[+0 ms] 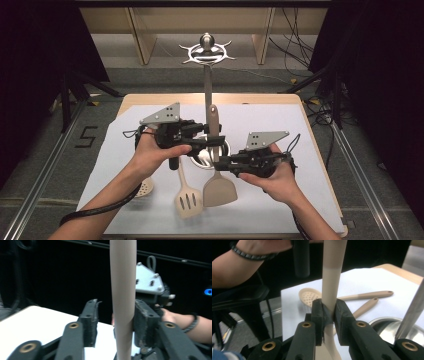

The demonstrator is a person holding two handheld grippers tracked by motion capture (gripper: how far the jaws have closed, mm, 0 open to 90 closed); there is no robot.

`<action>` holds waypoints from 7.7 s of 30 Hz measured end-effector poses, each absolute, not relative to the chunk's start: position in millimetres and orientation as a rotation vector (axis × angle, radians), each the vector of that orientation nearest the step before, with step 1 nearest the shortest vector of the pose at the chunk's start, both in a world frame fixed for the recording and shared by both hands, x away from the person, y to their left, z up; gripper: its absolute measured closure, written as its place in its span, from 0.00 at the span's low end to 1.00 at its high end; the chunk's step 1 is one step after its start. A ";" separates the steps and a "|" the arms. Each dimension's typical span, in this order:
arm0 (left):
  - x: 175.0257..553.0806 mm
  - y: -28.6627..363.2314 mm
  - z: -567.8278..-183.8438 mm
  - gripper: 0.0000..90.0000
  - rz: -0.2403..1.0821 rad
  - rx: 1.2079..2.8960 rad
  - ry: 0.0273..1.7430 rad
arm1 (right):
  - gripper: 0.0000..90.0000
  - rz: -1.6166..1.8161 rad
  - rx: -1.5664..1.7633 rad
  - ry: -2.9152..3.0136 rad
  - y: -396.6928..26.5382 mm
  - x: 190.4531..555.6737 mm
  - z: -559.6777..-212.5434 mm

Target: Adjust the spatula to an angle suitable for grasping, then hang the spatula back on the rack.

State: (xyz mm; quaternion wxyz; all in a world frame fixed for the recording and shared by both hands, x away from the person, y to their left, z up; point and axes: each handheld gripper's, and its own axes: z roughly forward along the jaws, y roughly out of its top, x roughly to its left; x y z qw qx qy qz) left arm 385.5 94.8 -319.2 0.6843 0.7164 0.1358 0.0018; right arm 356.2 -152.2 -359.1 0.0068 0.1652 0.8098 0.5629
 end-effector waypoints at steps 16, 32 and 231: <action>382.4 94.6 -328.5 0.82 -0.016 1.596 0.321 | 0.89 1.746 0.581 2.457 -150.6 355.7 -352.0; 405.4 99.1 -297.1 0.84 0.030 1.638 0.288 | 0.70 1.721 0.693 2.378 -175.3 354.4 -353.6; 457.0 201.2 -429.0 0.78 0.294 2.248 1.327 | 0.69 1.356 1.165 2.392 -233.7 373.9 -389.1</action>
